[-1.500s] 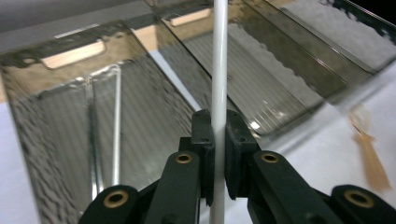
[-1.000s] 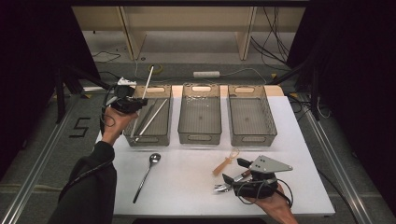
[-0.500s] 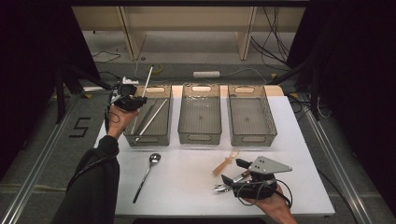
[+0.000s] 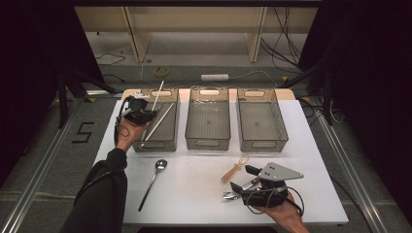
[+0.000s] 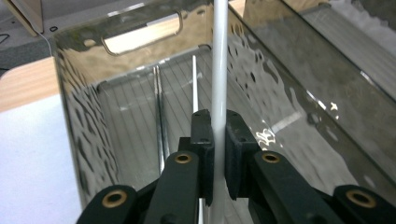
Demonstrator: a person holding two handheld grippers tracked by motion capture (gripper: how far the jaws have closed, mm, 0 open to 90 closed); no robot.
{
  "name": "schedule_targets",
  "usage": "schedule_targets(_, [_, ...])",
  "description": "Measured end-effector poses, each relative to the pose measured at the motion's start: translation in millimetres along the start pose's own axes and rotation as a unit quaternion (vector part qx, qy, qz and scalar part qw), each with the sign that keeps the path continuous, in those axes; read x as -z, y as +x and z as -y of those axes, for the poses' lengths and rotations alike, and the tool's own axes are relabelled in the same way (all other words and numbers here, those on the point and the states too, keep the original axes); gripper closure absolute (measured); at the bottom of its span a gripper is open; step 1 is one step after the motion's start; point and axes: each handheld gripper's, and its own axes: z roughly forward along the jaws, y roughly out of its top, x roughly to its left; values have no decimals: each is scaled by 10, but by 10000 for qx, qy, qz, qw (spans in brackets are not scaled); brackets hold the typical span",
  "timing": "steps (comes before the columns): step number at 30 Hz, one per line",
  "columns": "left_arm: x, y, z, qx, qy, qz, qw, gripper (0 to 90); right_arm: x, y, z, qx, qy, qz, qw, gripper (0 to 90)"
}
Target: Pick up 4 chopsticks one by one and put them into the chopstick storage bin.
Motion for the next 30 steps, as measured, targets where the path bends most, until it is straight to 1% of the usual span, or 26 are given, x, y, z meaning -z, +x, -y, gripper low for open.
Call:
schedule_targets(4, [-52, -39, 26, -89, 139, -1, 9999, 829, -4, 2, 0, 9, -2, -1, 10000, 260])
schedule_targets(9, [-107, -58, 57, -90, 243, 0, 9997, 818, -4, -1, 2, 7, -2, -10, 10000, 260])
schedule_targets(12, [-113, -71, 57, -64, 246, -11, 9997, 785, -3, -1, 2, 8, -2, -19, 10000, 260])
schedule_targets(15, [-82, -69, 45, 23, 259, -3, 9997, 705, -2, -2, 2, -4, 6, -19, 10000, 260])
schedule_targets(18, [-9, -79, 33, 66, 272, 47, 9996, 650, 1, -6, 1, -11, -1, -25, 10000, 260])
schedule_targets(19, [17, -84, 27, 87, 290, 56, 9995, 617, 3, -8, 0, -17, 8, -27, 10000, 260])
schedule_targets(20, [46, -93, 23, 165, 325, 89, 9993, 576, 4, -9, -1, -16, 8, -23, 10000, 259])
schedule_targets(22, [113, -117, 22, 192, 392, 193, 9989, 529, 8, -12, -2, -7, -2, -12, 10000, 259])
schedule_targets(24, [201, -156, 31, 252, 438, 244, 9984, 479, 11, -15, -3, -10, -3, -3, 10000, 258])
schedule_targets(25, [233, -168, 38, 249, 459, 272, 9983, 448, 13, -17, -2, -22, -4, 8, 10000, 258])
schedule_targets(26, [275, -191, 52, 299, 452, 301, 9981, 429, 13, -21, -1, -24, -4, 13, 10000, 258])
schedule_targets(30, [470, -289, 136, 265, 456, 426, 9977, 372, 30, -61, 0, -56, -13, 59, 10000, 257])
